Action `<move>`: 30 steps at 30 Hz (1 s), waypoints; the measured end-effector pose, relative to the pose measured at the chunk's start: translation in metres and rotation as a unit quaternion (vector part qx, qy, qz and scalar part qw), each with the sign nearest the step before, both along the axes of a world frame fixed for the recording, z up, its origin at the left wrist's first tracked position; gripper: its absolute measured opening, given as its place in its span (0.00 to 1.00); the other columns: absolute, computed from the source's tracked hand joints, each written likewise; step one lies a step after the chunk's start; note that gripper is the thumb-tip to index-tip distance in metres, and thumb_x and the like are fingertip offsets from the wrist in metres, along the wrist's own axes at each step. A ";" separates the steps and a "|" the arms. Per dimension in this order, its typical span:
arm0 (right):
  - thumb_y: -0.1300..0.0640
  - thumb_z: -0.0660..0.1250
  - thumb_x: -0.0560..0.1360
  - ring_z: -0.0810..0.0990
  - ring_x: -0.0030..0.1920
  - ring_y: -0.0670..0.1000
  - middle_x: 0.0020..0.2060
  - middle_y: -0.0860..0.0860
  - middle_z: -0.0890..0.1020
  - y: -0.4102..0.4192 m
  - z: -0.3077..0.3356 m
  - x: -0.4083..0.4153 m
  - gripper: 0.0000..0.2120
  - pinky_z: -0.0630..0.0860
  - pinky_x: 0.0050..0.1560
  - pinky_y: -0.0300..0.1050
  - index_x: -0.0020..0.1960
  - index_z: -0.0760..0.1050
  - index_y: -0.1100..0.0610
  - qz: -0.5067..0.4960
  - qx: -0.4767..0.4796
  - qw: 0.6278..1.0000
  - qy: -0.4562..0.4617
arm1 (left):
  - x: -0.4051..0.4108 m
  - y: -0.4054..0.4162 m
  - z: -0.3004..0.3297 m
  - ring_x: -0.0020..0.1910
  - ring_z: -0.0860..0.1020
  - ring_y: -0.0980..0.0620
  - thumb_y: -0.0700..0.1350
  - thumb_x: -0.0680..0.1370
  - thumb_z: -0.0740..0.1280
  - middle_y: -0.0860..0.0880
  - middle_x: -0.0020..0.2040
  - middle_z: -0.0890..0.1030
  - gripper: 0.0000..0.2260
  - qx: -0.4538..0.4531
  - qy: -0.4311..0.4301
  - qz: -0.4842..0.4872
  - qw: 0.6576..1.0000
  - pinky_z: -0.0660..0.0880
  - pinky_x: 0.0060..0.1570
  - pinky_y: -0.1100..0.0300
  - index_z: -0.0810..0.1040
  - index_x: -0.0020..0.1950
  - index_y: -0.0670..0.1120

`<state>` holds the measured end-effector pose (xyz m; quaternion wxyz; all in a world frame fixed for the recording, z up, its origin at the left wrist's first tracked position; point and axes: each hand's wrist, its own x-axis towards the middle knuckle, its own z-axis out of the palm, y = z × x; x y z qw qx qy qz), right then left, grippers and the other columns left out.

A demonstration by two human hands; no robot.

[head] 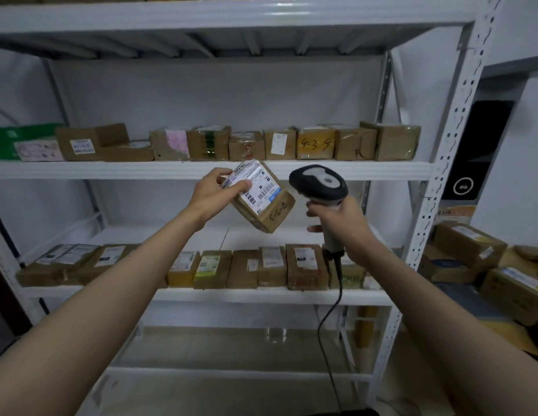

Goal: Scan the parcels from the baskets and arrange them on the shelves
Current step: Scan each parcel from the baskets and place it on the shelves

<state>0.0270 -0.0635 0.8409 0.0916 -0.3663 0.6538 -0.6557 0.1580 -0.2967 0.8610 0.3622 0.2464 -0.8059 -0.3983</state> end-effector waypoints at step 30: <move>0.62 0.69 0.79 0.85 0.56 0.51 0.58 0.54 0.84 -0.025 0.251 -0.106 0.18 0.84 0.52 0.49 0.68 0.75 0.58 0.032 -0.295 0.954 0.051 | -0.164 0.054 0.305 0.66 0.69 0.50 0.59 0.70 0.78 0.51 0.61 0.61 0.34 -0.140 0.200 -0.033 0.969 0.71 0.68 0.56 0.70 0.71 0.51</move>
